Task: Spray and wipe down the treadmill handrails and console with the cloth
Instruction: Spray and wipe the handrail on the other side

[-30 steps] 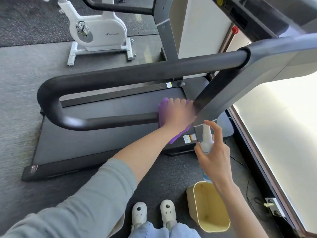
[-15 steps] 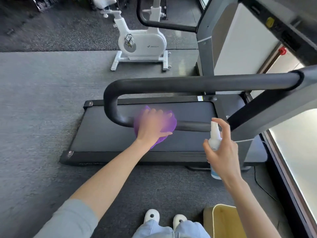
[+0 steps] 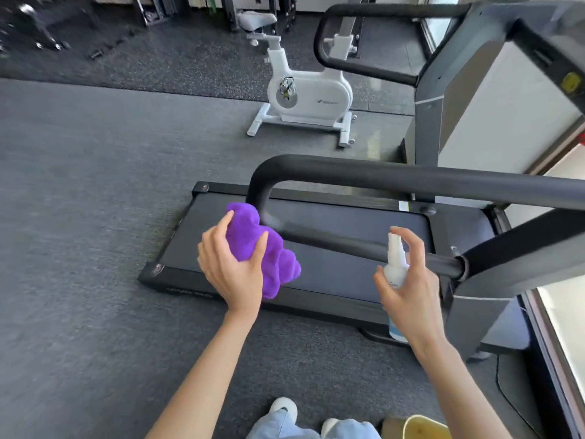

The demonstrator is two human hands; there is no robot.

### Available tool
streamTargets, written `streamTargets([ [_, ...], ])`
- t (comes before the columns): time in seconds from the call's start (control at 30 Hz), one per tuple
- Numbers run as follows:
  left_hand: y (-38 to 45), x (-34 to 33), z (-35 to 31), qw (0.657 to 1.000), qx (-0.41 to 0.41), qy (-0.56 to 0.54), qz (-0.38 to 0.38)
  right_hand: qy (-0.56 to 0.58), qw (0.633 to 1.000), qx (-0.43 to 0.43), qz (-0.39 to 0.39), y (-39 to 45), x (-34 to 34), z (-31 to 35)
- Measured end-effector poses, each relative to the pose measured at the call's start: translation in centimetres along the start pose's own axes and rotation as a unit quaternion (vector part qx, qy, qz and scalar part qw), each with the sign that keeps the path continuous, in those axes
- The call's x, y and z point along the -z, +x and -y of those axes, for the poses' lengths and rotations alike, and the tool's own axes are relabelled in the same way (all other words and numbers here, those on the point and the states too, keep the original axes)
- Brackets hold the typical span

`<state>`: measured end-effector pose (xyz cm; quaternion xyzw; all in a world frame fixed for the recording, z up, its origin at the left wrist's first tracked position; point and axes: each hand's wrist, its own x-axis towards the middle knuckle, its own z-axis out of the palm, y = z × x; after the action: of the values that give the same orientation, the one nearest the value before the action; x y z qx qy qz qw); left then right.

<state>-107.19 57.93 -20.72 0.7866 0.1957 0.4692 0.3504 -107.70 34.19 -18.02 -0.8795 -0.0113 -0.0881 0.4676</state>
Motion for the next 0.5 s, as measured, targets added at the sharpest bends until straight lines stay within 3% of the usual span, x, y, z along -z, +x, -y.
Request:
streamTargets([
  [0.13, 3.3, -1.5, -2.6, 0.992, 0.014, -0.089, -0.083, -0.004, 1.000, -0.002, 0.010, -0.4, -0.7, -0.2],
  [0.33, 4.9, -6.3, -3.9, 0.999, 0.037, -0.019, 0.034, -0.020, 1.000, -0.005, 0.012, -0.2, -1.6, -0.3],
  [0.5, 5.2, -7.0, -0.9, 0.999, 0.038, -0.010, 0.021, -0.023, 1.000, 0.002, 0.017, 0.6, -2.0, -0.2],
])
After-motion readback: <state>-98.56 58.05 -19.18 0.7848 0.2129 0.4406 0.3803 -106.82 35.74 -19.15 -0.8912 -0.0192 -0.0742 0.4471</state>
